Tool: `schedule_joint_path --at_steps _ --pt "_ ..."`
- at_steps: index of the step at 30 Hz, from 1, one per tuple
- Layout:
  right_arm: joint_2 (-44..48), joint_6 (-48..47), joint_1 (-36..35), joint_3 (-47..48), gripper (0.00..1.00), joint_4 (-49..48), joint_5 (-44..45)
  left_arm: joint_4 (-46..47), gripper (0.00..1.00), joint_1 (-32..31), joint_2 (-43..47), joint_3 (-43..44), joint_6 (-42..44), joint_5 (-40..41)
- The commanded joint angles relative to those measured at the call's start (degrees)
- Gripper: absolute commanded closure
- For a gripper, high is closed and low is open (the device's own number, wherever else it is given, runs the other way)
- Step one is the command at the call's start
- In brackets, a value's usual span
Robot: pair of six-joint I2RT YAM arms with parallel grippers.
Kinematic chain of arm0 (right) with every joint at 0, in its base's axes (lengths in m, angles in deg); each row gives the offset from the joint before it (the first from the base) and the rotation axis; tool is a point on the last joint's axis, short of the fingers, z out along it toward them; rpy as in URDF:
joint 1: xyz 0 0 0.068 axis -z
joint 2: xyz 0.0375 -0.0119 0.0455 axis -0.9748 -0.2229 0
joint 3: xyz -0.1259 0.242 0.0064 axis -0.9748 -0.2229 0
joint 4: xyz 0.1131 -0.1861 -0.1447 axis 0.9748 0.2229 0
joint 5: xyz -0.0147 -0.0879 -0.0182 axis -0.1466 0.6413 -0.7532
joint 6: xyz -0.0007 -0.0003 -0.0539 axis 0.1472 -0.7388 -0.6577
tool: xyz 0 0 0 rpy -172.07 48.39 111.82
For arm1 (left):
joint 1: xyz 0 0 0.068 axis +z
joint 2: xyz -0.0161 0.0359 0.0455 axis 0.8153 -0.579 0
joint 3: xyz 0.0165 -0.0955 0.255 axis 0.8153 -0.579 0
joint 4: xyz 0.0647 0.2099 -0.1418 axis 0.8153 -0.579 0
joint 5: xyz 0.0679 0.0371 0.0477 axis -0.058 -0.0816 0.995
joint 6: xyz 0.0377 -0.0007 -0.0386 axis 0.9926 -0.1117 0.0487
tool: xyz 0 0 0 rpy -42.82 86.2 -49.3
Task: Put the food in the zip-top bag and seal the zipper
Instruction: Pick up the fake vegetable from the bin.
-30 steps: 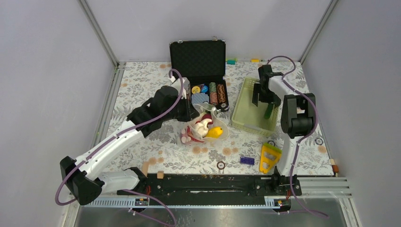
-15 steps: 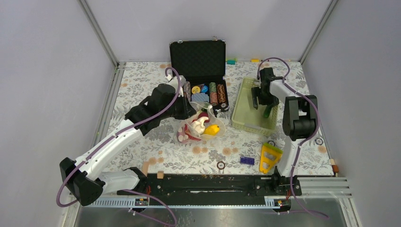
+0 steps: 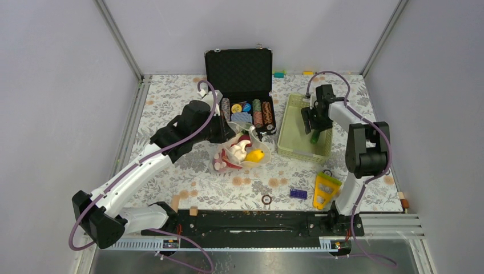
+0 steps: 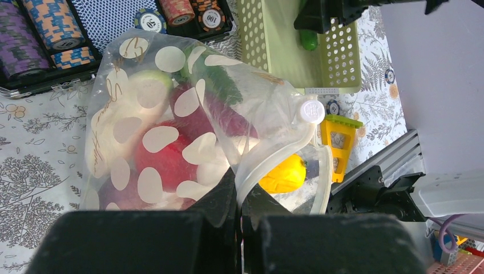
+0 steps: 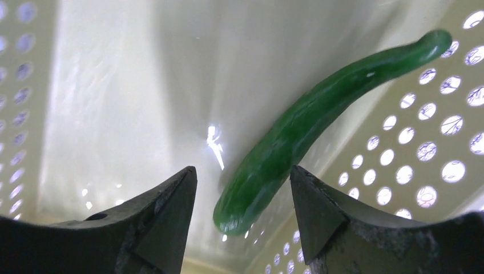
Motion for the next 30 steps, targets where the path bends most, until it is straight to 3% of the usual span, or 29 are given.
schedule_joint_path --at_steps 1,9,21,23,28,30 --pt "9.02 -2.41 -0.5 -3.62 0.31 -4.87 -6.97 3.39 1.0 0.83 -0.21 2.3 0.76 -0.66" --pt "4.7 1.05 -0.5 -0.69 0.29 0.59 3.13 3.8 1.0 1.43 0.01 1.92 0.8 -1.31" --pt "-6.34 6.68 -0.5 5.73 0.31 10.51 7.63 3.59 1.0 2.29 -0.51 1.83 0.67 -1.32" --pt "-7.44 6.82 -0.54 6.09 0.38 10.59 6.9 3.54 1.0 2.35 -0.54 1.87 0.74 -1.36" --pt "-6.9 8.16 -0.5 5.84 0.71 10.05 5.84 3.5 1.0 2.62 -0.64 1.98 0.54 -1.33" --pt "-5.33 8.54 -0.5 5.56 0.77 10.26 6.81 3.5 1.0 2.64 -0.86 2.05 0.46 -1.59"
